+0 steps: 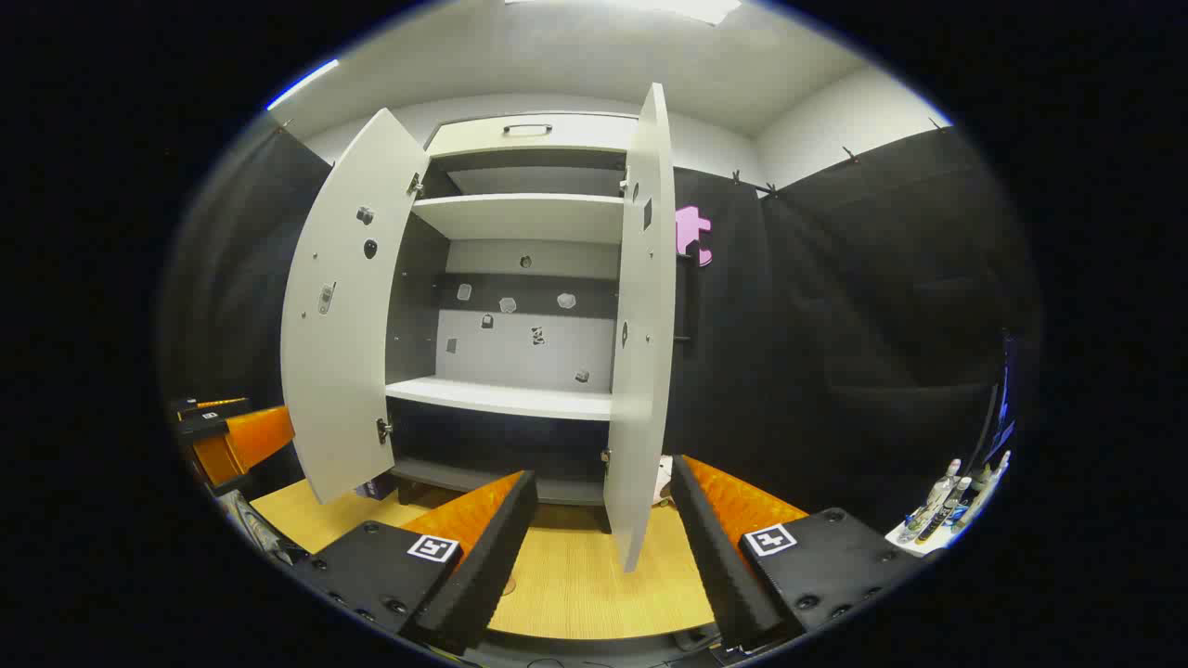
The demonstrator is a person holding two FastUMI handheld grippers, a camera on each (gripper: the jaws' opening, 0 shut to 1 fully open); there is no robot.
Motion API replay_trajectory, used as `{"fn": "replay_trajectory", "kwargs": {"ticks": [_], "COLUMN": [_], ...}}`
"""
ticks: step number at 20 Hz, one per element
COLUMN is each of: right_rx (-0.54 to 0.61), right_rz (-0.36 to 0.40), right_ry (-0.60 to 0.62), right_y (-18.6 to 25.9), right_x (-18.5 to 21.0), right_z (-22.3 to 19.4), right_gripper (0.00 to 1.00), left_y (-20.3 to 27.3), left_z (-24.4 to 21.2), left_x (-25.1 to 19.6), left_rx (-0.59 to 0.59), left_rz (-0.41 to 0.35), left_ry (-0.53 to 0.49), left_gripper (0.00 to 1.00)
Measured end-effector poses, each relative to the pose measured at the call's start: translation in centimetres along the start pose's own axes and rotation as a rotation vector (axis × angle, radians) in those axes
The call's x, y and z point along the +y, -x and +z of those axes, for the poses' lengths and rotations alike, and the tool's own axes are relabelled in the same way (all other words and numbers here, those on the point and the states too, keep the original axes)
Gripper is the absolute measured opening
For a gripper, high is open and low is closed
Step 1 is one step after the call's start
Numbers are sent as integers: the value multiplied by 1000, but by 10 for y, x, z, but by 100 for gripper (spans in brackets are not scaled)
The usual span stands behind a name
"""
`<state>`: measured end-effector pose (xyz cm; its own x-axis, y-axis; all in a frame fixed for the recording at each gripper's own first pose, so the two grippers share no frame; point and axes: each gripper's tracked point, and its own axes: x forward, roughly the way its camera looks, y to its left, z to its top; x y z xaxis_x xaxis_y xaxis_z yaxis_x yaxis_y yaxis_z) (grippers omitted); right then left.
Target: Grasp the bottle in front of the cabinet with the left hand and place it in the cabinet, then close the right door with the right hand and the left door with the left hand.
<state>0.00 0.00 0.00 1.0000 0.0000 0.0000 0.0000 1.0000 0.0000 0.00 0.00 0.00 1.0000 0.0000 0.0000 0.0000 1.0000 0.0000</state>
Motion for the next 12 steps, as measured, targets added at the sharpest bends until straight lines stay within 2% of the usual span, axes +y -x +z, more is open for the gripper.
{"fn": "replay_trajectory", "kwargs": {"ticks": [1, 2, 7, 12], "right_rx": [7, 9, 26, 16], "right_rz": [1, 3, -5, -33], "right_ry": [6, 14, 17, 28], "right_y": [0, -1, -3, 2], "right_x": [1, 2, -2, -12], "right_z": [-1, -1, -3, 2], "right_gripper": [90, 96, 96, 96], "left_y": [-1, -1, -17, -29], "left_z": [4, 7, 8, 4], "left_x": [-1, -2, -8, -11], "left_rx": [-8, -11, 1, 18], "left_rz": [-10, -19, -51, -68], "left_ry": [4, 13, 69, 51], "left_gripper": [95, 95, 95, 92]}}
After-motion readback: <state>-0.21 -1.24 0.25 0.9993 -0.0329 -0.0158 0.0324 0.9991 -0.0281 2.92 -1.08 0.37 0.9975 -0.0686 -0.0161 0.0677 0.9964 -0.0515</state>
